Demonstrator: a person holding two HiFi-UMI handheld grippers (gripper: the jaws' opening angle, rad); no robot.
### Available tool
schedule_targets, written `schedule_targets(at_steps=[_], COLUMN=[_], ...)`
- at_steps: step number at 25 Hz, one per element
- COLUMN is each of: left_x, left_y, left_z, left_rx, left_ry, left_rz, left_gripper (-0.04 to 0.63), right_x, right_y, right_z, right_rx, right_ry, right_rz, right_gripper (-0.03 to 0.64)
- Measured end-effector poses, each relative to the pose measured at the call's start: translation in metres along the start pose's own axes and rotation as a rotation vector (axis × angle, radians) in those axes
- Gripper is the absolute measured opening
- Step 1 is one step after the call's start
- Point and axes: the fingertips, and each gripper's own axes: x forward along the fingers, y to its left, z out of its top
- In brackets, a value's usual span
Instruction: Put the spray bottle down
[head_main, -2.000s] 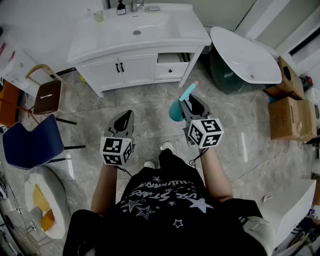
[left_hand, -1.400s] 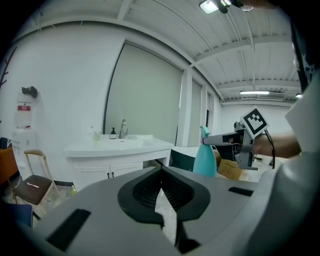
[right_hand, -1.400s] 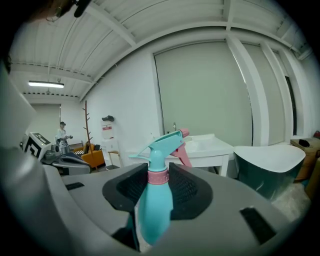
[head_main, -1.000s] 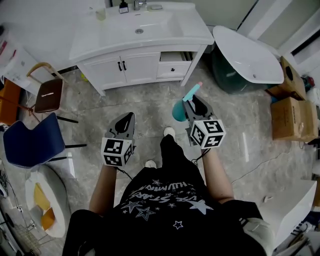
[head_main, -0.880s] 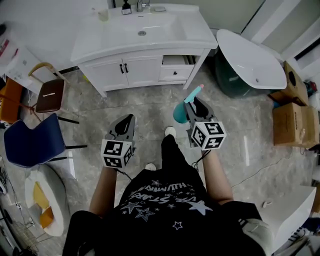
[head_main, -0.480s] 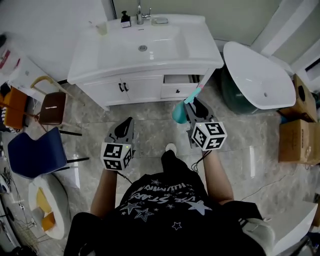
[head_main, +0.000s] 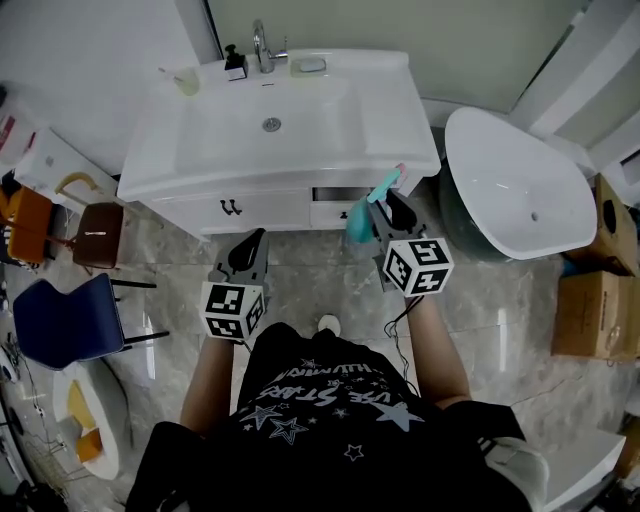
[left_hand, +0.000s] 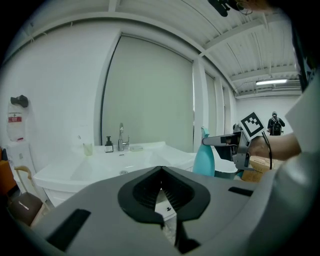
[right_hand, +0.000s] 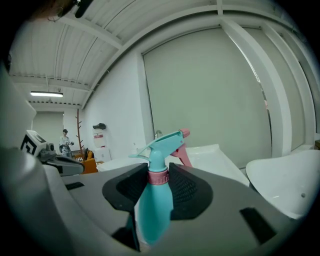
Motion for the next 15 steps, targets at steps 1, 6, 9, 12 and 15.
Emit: schedule_targets(at_steps=[1, 6, 9, 12, 15], left_x=[0.004, 0.027, 0.048, 0.079, 0.116], left_y=[0.000, 0.010, 0.021, 0.037, 0.060], left_z=[0.001, 0.002, -0.003, 0.002, 0.017], left_rx=[0.001, -0.014, -0.024, -0.025, -0.025], left_ry=[0.001, 0.011, 0.033, 0.039, 0.024], left_rz=[-0.001, -0.001, -0.018, -0.044, -0.068], left_gripper=[0.015, 0.015, 0.015, 0.015, 0.015], right_x=[0.003, 0.024, 0.043, 0.070, 0.107], right_y=[-0.004, -0.024, -0.035, -0.049, -0.066], right_z=[0.002, 0.004, 0.005, 0.013, 0.023], right_rx=[-0.004, -0.003, 0.002, 0.000, 0.002], right_ry=[0.000, 0.011, 0.020, 0.021, 0.022], right_rz=[0.000, -0.011, -0.027, -0.047, -0.074], right_gripper=[0.143, 0.143, 0.142, 0.143, 0.143])
